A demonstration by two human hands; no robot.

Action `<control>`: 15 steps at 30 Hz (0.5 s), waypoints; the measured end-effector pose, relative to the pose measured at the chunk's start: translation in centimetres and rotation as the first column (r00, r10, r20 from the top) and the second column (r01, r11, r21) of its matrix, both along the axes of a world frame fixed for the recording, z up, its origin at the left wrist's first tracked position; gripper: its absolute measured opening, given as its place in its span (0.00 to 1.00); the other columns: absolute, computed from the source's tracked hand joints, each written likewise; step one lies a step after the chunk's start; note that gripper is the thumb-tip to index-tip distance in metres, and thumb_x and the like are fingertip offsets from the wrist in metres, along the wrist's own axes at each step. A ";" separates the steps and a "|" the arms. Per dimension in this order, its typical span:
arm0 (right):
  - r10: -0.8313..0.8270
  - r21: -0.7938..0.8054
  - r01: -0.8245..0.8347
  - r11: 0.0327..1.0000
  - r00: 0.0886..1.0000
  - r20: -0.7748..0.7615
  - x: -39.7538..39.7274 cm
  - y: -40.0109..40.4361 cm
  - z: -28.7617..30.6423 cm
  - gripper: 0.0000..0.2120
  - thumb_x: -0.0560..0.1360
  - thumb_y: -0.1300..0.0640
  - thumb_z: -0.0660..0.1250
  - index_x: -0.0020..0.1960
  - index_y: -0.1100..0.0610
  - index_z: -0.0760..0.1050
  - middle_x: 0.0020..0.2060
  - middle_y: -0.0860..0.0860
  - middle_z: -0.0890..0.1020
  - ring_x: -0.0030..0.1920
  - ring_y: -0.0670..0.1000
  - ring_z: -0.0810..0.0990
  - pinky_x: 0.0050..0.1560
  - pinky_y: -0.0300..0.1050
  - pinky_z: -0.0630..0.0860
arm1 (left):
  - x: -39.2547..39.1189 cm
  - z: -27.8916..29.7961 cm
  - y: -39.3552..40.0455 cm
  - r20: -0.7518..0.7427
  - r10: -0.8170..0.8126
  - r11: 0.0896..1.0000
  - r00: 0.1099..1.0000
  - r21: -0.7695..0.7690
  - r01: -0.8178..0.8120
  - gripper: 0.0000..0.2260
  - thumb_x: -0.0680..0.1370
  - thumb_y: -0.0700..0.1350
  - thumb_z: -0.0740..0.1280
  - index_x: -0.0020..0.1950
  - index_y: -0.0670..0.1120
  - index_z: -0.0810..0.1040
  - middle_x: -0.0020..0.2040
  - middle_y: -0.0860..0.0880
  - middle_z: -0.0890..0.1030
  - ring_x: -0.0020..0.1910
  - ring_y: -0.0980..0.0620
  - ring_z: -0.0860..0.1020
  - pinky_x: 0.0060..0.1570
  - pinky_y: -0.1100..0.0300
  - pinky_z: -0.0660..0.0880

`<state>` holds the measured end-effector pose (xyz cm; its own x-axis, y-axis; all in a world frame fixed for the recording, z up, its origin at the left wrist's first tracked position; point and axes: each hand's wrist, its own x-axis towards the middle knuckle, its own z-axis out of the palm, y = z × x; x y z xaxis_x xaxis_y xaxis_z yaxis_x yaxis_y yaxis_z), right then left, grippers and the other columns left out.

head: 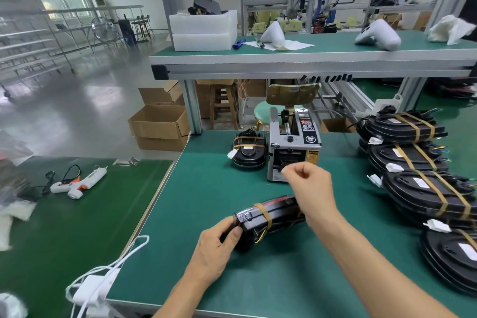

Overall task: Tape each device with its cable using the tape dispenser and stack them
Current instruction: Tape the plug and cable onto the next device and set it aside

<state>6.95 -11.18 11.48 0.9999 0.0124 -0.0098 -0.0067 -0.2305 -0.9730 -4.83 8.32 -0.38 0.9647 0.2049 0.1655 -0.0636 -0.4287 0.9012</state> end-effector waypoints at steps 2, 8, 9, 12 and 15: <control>0.124 -0.042 -0.120 0.992 0.988 0.094 -4.0 0.0 -0.3 0.08 0.67 0.42 0.71 0.43 0.42 0.84 0.44 0.39 0.86 0.51 0.44 0.83 0.60 0.55 0.79 | 0.1 0.0 0.0 -0.002 0.000 1.000 1.000 0.001 0.000 0.18 0.84 0.70 0.61 0.70 0.68 0.79 0.63 0.64 0.85 0.64 0.61 0.83 0.62 0.68 0.75; 0.194 -0.142 -0.171 0.975 0.966 0.170 -9.0 1.7 -2.9 0.09 0.74 0.55 0.76 0.37 0.44 0.82 0.71 0.33 0.72 0.80 0.35 0.51 0.82 0.55 0.40 | -0.2 0.2 -0.2 -0.008 -0.009 1.000 1.000 -0.014 0.009 0.20 0.82 0.71 0.62 0.71 0.68 0.79 0.64 0.64 0.85 0.65 0.62 0.82 0.62 0.71 0.74; 0.187 -0.119 -0.168 0.979 0.968 0.167 -9.2 1.9 -2.9 0.10 0.74 0.56 0.76 0.37 0.44 0.82 0.72 0.34 0.70 0.80 0.35 0.49 0.81 0.54 0.38 | -0.2 0.2 -0.2 -0.007 -0.004 1.000 1.000 -0.019 0.004 0.21 0.81 0.73 0.61 0.71 0.68 0.79 0.63 0.64 0.85 0.65 0.62 0.82 0.62 0.71 0.74; 0.186 -0.091 -0.172 0.981 0.967 0.172 -9.5 2.2 -2.8 0.08 0.74 0.56 0.76 0.37 0.46 0.82 0.75 0.35 0.68 0.80 0.34 0.46 0.81 0.52 0.35 | -0.1 0.2 -0.2 -0.004 0.006 1.000 1.000 -0.023 -0.006 0.22 0.80 0.75 0.61 0.69 0.70 0.79 0.62 0.65 0.85 0.64 0.62 0.82 0.60 0.72 0.74; 0.172 -0.088 -0.159 0.983 0.972 0.163 -9.4 2.5 -2.8 0.07 0.74 0.54 0.76 0.38 0.46 0.83 0.76 0.36 0.67 0.80 0.33 0.45 0.81 0.52 0.35 | -0.1 0.2 -0.1 0.000 0.009 1.000 1.000 -0.026 -0.009 0.22 0.80 0.75 0.61 0.69 0.70 0.79 0.62 0.65 0.85 0.64 0.62 0.82 0.60 0.71 0.74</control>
